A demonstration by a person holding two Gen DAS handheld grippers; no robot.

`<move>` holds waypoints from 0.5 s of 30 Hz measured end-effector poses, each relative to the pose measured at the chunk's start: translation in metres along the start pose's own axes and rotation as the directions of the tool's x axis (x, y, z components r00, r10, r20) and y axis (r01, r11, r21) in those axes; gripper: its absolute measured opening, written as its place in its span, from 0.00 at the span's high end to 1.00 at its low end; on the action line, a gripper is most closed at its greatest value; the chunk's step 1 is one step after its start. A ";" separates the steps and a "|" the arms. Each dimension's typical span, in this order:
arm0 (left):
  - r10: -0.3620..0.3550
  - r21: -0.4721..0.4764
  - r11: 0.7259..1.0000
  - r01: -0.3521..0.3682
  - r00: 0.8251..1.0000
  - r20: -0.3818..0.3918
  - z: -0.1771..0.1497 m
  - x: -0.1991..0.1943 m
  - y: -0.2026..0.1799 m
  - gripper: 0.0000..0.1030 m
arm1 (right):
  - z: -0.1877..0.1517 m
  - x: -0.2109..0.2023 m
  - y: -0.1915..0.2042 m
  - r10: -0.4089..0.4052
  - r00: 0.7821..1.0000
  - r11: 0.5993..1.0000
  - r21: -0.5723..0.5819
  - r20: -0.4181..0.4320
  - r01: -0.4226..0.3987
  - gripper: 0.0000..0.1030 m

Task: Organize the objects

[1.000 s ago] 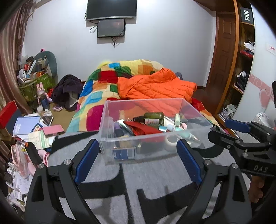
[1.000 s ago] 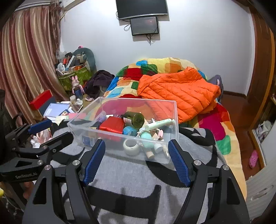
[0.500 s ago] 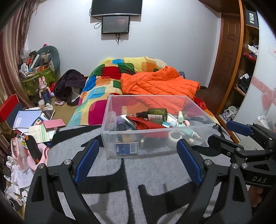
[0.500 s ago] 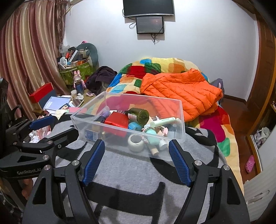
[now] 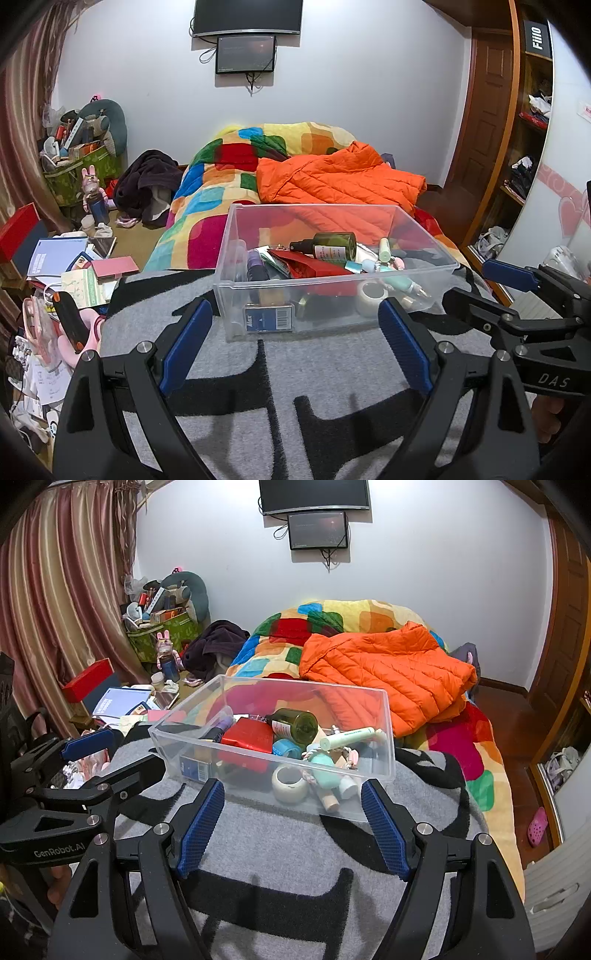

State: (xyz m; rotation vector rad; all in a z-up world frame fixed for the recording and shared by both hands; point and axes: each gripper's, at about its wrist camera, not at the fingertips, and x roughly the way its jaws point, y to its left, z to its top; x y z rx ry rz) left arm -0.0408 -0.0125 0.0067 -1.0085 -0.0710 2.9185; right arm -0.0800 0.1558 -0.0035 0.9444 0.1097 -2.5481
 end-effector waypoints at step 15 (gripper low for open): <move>-0.003 0.001 1.000 0.003 1.000 0.002 0.001 0.001 -0.002 0.10 | -0.003 0.001 -0.004 0.000 1.000 1.000 0.027 -0.005 0.000 0.28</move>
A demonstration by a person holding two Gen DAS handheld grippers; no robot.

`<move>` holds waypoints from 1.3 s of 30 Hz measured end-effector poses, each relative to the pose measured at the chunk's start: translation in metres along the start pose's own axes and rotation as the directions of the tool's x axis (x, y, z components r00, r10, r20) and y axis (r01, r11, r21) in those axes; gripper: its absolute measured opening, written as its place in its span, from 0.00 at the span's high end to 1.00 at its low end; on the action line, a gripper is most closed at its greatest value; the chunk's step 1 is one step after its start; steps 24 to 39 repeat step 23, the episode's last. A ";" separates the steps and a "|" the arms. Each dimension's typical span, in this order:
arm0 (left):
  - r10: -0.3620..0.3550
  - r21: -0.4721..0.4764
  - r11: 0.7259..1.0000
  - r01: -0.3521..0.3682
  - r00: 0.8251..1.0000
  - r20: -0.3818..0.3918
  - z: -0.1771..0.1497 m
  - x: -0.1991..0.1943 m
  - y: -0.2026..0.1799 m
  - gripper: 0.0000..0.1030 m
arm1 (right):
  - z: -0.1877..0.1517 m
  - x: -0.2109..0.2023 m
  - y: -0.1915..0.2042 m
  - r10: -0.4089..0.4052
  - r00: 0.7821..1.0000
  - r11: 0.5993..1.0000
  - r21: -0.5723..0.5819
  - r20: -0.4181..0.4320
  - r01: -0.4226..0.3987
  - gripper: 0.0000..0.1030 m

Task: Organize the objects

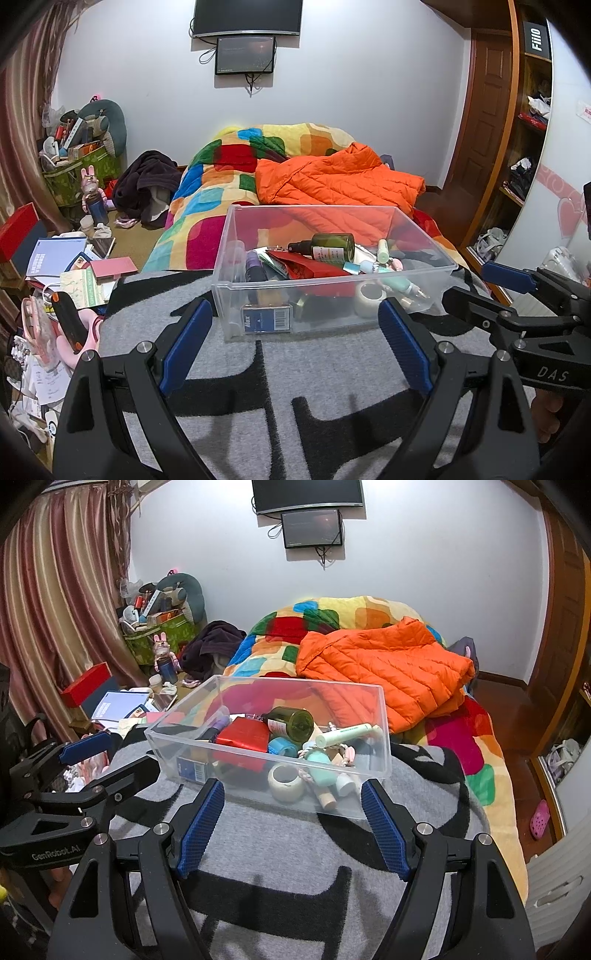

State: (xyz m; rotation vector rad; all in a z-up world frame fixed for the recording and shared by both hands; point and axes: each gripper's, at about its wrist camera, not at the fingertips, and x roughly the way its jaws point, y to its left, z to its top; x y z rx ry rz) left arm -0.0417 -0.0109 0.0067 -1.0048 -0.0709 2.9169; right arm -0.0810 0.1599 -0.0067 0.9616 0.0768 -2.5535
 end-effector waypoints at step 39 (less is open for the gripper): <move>-0.023 -0.026 0.999 0.023 0.999 -0.025 -0.002 0.004 0.000 0.10 | -0.002 0.003 0.000 0.008 1.000 1.000 0.008 -0.011 -0.008 0.28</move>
